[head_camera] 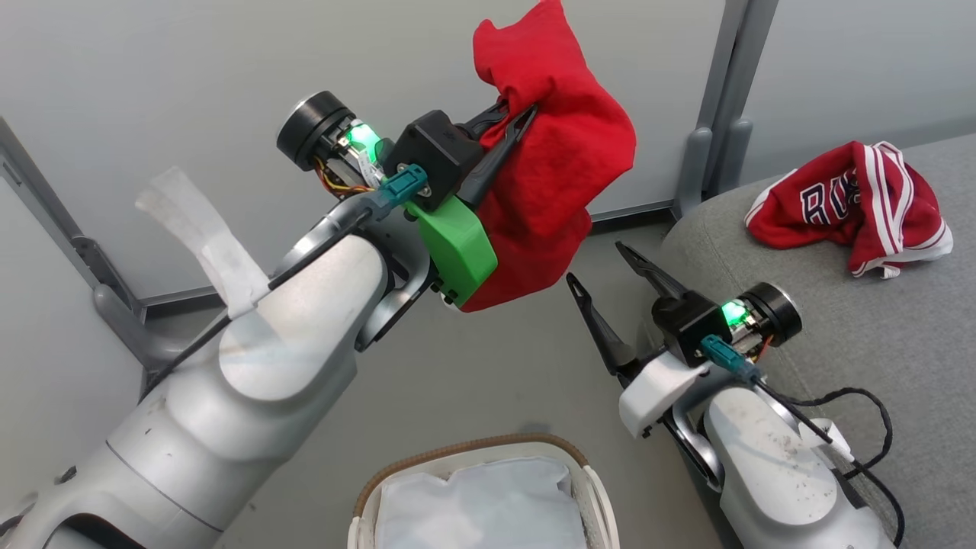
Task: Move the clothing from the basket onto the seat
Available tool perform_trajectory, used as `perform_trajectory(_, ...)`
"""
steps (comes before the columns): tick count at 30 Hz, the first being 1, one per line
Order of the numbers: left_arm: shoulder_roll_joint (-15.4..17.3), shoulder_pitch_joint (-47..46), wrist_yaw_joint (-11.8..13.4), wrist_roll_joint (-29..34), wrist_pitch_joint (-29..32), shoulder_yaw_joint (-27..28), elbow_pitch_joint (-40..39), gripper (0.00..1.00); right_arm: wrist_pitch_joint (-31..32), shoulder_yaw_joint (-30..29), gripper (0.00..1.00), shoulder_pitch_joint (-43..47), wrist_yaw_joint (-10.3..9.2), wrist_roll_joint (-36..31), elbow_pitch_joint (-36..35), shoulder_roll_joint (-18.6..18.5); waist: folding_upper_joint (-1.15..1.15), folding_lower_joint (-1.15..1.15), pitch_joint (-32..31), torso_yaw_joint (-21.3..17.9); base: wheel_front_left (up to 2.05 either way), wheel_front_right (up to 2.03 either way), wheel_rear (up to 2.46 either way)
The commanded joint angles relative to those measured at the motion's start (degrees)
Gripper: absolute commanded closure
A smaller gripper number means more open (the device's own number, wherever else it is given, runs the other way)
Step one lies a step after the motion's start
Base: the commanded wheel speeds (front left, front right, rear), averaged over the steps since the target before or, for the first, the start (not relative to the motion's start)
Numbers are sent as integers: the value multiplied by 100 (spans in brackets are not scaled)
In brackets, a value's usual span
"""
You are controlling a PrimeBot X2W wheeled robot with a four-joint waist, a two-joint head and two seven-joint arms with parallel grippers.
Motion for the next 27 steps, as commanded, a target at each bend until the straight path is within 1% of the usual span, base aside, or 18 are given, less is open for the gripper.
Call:
perform_trajectory(1, 3, 94, 17, -8, 11, -13, -59, 100, -11, 25, 0, -147, -6, -97, 95, -21, 0, 1, 10, 34, 0, 0, 0)
perform_trajectory(9, -12, 211, -2, -49, 77, -178, -326, 100, -11, 233, 0, -748, -6, -359, 722, -24, 0, 1, 43, 139, 0, 0, 0)
perform_trajectory(12, -31, 260, -7, -60, 81, -250, -426, 100, -11, 431, 0, -927, -6, -286, 992, -75, 0, 1, 59, 173, 0, 0, 0)
perform_trajectory(17, -45, 336, -35, -136, 96, -360, -534, 100, -11, 1135, 0, -1234, -7, 67, 1331, -190, 0, 1, 94, 215, 0, 0, 0)
perform_trajectory(21, -19, 376, -46, -221, 49, -377, -523, 100, -11, 1636, 0, -1436, -7, 422, 1440, -303, 0, 1, 124, 228, 0, 0, 0)
perform_trajectory(23, -4, 423, -49, -278, 26, -360, -480, 100, -11, 1802, 58, -1490, -7, 552, 1450, -325, 0, 1, 136, 232, 0, 0, 0)
perform_trajectory(24, 10, 450, -53, -310, 14, -353, -452, 100, -11, 1874, 68, -1503, -7, 625, 1448, -338, 0, 1, 143, 233, 0, 0, 0)
perform_trajectory(25, 28, 463, -55, -322, -5, -350, -429, 100, -11, 1916, 91, -1514, -7, 666, 1436, -351, 0, 1, 149, 233, 0, 0, 0)
perform_trajectory(26, 50, 489, -46, -354, -45, -331, -399, 100, -11, 1959, 100, -1514, -7, 715, 1412, -368, 0, 1, 156, 232, 0, 0, 0)
perform_trajectory(27, 72, 509, -47, -380, -57, -321, -377, 100, -11, 1986, 100, -1508, -7, 748, 1382, -387, 0, 1, 162, 230, 0, 0, 0)
